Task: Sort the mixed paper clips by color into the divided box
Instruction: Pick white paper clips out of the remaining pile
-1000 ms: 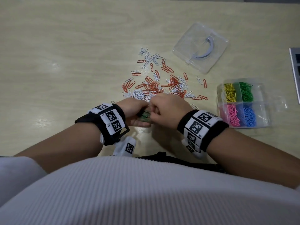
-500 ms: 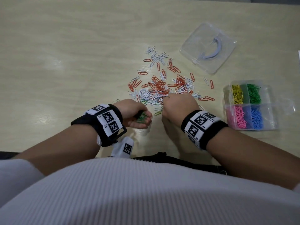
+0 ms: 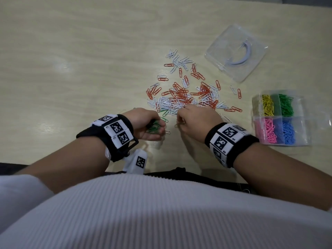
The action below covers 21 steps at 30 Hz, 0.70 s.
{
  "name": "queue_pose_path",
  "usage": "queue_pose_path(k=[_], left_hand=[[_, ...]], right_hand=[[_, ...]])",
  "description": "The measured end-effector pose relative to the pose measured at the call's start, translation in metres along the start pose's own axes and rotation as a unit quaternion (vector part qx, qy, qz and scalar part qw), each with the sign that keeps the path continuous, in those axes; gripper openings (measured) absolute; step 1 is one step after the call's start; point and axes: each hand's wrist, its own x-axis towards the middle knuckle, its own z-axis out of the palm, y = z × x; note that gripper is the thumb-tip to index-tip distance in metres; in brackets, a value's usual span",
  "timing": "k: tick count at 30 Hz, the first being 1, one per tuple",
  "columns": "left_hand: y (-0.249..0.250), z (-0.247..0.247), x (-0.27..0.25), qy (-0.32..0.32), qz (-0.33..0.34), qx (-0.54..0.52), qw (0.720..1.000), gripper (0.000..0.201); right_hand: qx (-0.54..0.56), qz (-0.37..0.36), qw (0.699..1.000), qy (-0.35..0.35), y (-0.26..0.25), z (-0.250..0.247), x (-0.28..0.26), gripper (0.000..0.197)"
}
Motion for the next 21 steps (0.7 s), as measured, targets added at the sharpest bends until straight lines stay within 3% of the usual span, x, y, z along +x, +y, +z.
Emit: queue_pose_path(k=[4, 9, 15, 21], left_hand=[[-0.003, -0.009, -0.003, 0.006, 0.008, -0.003, 1.0, 0.02], [-0.004, -0.016, -0.006, 0.013, 0.003, -0.016, 1.0, 0.022], [-0.003, -0.023, -0.01, 0.031, 0.006, -0.022, 0.999, 0.023], [0.001, -0.024, -0.013, 0.053, 0.002, -0.006, 0.999, 0.026]], right_hand=[[0.0, 0.029, 0.999, 0.018, 0.004, 0.0, 0.006, 0.015], [0.017, -0.028, 0.999, 0.025, -0.013, -0.007, 0.022, 0.026], [-0.037, -0.016, 0.998, 0.043, -0.017, -0.011, 0.035, 0.021], [-0.054, -0.077, 0.995, -0.014, -0.039, -0.009, 0.033, 0.021]])
